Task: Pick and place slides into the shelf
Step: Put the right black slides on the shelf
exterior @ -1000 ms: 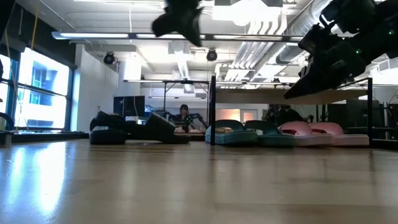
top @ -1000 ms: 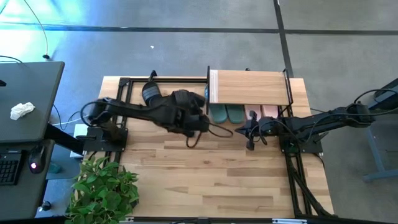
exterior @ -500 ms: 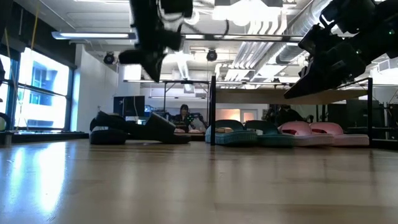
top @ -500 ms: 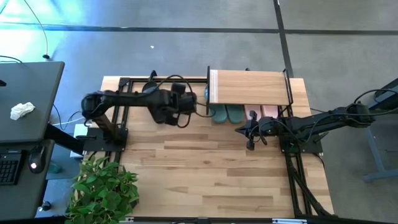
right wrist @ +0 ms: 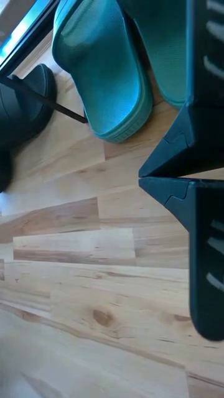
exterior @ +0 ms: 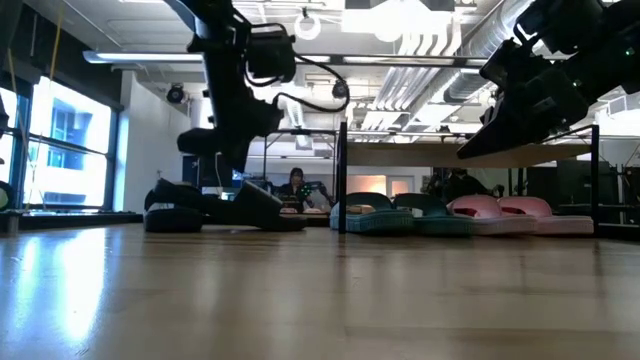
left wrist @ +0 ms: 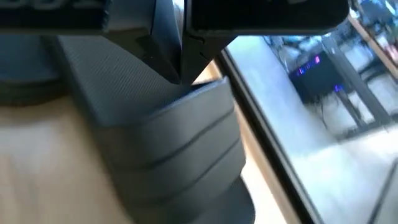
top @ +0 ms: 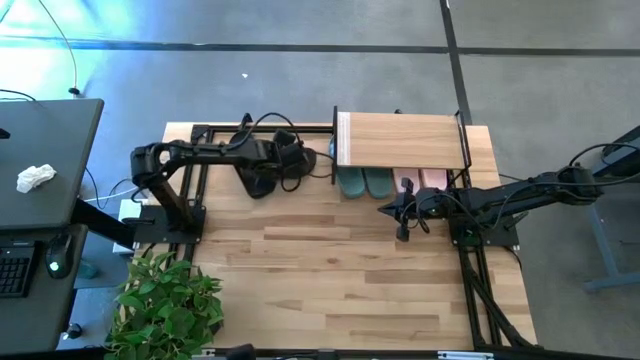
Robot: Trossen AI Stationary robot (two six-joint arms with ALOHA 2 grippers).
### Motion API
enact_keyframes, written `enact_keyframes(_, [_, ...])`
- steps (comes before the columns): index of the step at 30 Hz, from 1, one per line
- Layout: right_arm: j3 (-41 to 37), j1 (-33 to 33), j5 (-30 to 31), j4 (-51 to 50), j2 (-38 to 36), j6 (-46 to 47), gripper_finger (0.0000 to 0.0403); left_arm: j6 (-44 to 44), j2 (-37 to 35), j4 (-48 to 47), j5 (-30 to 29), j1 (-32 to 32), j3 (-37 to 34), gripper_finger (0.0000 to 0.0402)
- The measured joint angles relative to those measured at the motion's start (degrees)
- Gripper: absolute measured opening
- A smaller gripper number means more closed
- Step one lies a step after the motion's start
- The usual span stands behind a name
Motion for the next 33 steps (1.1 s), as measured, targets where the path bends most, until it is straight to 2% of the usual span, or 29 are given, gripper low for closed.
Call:
enact_keyframes(5, [0.00,0.00,0.00,-0.51,0.00,0.34,0.0000,1.62,-1.29,3.83,2.74,0.64,-2.59,0.0000])
enact_keyframes(14, [0.00,-0.02,0.79,-2.24,0.02,0.40,0.0000,5.71,-3.52,6.93,-1.42,0.63,-6.25,0.0003])
enact_keyframes(18, [0.00,-0.02,0.79,-2.43,0.02,0.48,0.0000,10.69,-3.57,7.09,-1.56,0.60,-6.22,0.0015])
enact_keyframes(22, [0.00,-0.02,0.76,-2.61,0.02,1.51,0.0000,14.96,-3.57,7.37,-0.59,0.56,-6.22,0.0049])
enact_keyframes(29, [0.00,-0.02,0.74,-2.78,0.02,1.51,0.0000,22.36,-3.58,10.07,-1.04,0.60,-6.22,0.0150])
enact_keyframes(33, [0.00,0.00,0.74,-2.80,0.02,1.51,0.0000,26.04,-3.55,12.68,-0.11,1.39,-6.22,0.0191])
